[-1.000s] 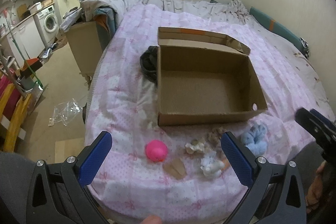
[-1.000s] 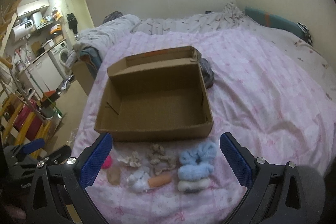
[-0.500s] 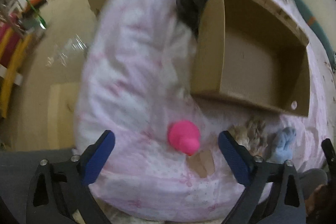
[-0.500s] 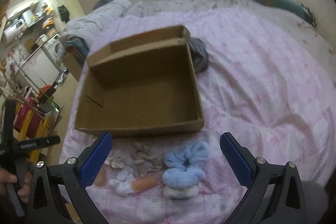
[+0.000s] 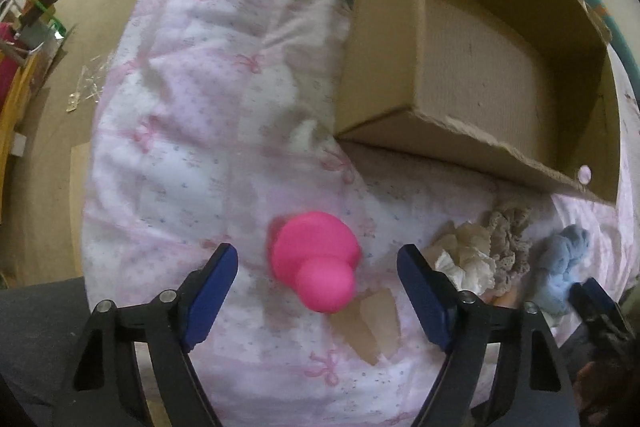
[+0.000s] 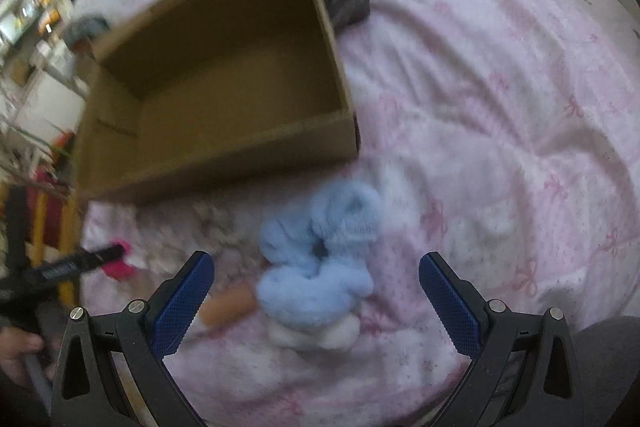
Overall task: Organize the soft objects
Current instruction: 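Grasp the pink rubber duck with the left tool while the right tool grasps the blue sock bundle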
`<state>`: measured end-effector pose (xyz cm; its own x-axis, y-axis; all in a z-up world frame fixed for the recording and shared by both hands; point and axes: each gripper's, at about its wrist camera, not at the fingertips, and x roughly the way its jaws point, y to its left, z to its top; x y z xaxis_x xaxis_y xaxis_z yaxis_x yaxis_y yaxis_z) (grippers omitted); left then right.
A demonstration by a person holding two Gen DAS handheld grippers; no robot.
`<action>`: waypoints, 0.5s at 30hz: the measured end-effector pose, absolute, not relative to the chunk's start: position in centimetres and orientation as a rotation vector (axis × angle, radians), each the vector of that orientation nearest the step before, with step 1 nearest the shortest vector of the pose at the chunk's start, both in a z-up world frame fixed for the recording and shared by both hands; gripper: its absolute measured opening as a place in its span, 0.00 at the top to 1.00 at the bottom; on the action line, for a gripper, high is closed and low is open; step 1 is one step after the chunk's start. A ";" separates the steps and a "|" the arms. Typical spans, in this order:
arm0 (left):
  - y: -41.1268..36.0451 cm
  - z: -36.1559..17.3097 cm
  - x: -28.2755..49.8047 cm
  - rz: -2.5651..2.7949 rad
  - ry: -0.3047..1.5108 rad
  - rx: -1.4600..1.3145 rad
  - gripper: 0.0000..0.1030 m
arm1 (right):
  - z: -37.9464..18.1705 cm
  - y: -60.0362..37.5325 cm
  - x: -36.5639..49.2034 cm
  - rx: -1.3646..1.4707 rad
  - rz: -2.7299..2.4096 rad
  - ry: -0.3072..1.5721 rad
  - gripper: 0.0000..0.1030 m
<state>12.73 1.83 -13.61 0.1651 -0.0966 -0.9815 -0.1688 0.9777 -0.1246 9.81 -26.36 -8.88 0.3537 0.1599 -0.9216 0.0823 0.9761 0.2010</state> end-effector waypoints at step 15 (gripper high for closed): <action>2.0 -15.8 13.5 0.076 1.449 -0.203 0.59 | -13.1 -21.9 10.8 -0.008 0.026 1.290 0.27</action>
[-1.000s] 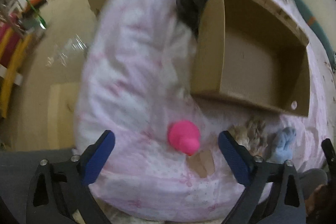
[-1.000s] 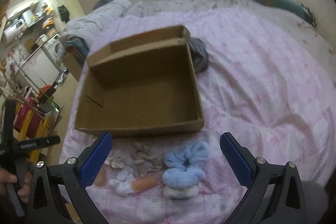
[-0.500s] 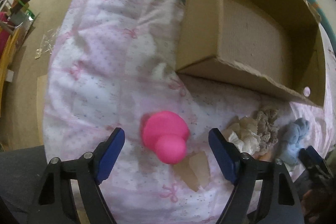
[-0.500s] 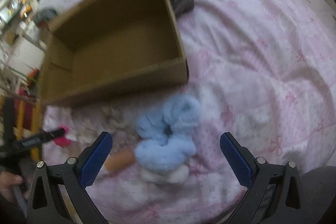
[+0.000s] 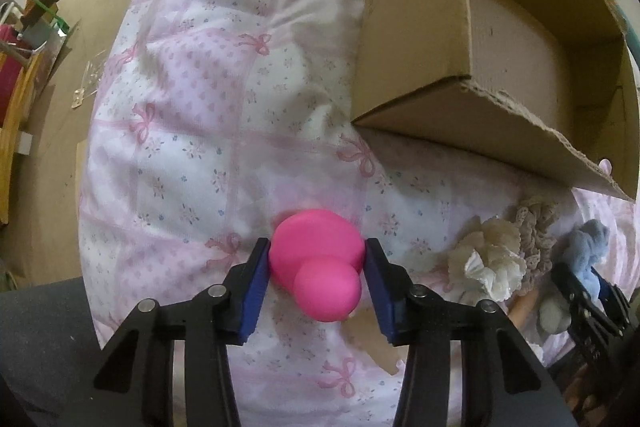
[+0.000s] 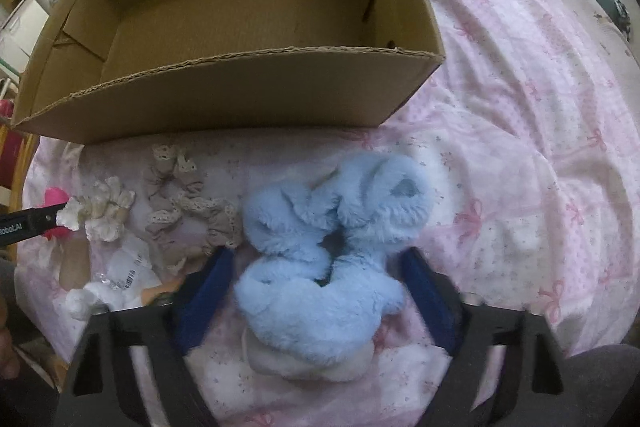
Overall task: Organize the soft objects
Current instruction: 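Grasp the pink rubber duck with the left tool while the right tool grasps the blue sock bundle, then carry the duck and sock bundle over the box and open both tools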
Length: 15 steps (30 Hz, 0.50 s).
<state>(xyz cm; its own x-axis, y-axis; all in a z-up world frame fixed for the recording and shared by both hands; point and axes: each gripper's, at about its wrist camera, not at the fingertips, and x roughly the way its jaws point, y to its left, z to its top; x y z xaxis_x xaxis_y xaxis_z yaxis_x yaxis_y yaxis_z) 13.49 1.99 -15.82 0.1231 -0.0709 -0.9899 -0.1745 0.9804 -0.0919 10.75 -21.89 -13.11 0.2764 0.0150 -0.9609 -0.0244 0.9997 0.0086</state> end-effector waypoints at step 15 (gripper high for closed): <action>5.4 -11.2 11.1 0.122 1.320 -0.185 0.59 | -8.7 -24.2 8.7 0.224 0.183 1.151 0.64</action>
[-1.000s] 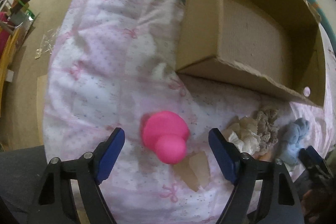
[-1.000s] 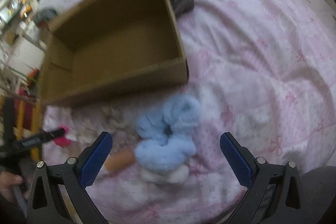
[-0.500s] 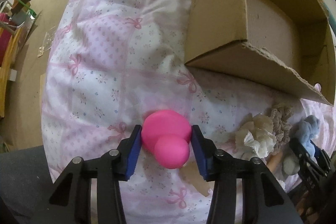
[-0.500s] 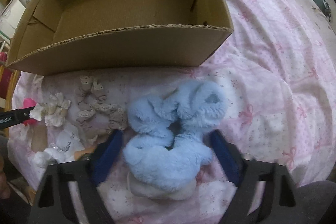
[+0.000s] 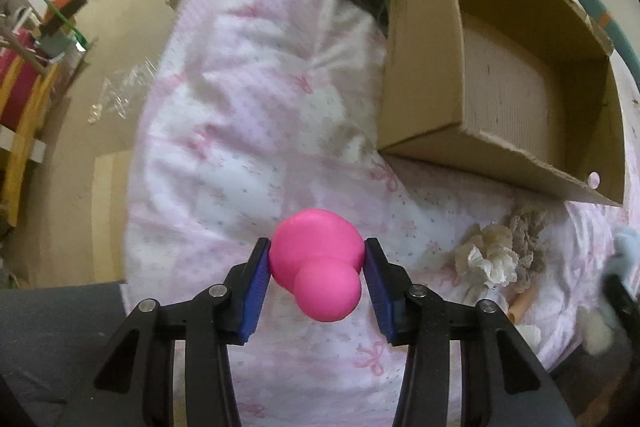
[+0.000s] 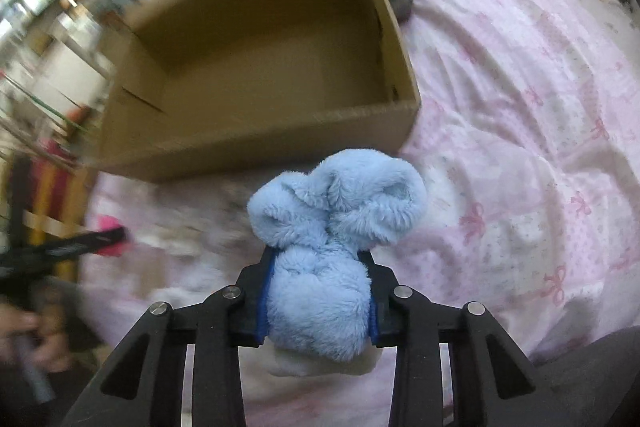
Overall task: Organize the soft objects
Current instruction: 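Carry the duck and sock bundle over the box and open both tools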
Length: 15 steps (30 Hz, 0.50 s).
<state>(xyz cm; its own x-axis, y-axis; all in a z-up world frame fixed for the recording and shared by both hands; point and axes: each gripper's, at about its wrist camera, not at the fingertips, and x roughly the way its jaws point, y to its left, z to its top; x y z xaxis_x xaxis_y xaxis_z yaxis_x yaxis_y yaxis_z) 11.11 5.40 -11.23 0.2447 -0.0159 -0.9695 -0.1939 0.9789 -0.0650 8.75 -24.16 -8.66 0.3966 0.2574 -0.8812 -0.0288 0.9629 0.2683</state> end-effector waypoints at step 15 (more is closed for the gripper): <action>3.3 -2.3 10.3 0.045 1.129 -0.158 0.59 | 2.4 -24.6 8.5 0.336 0.459 0.870 0.69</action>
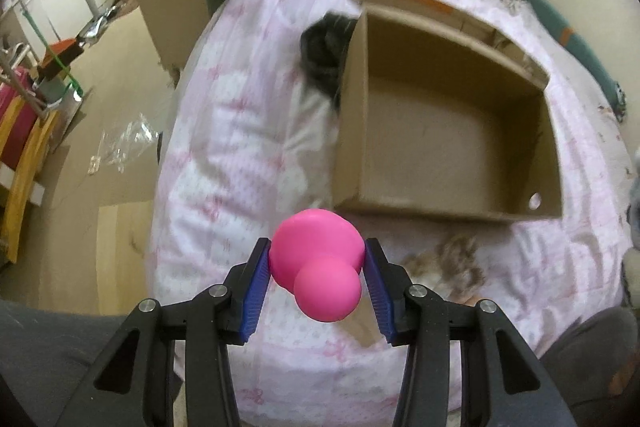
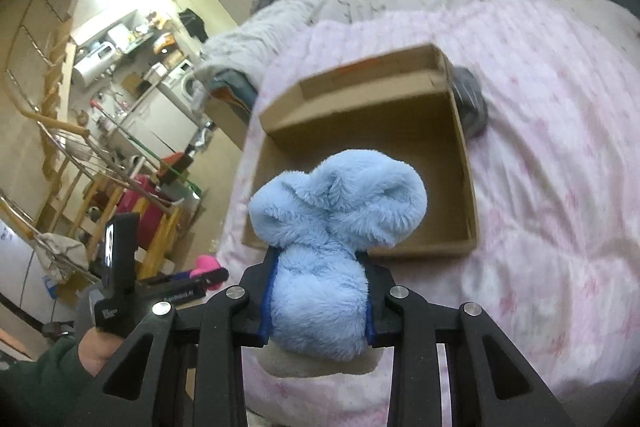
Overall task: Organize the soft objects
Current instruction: 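Carry the duck and sock bundle over the box and open both tools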
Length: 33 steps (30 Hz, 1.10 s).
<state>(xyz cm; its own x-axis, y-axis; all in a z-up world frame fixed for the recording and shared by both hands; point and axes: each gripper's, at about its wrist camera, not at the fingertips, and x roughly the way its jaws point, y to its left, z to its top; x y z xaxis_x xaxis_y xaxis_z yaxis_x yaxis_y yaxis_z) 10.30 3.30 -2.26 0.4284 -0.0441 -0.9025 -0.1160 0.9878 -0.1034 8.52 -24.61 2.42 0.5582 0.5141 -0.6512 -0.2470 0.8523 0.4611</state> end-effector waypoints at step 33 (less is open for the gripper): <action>-5.4 -4.5 21.4 0.165 1.123 0.045 0.59 | -5.8 -25.0 21.5 0.407 0.451 0.987 0.71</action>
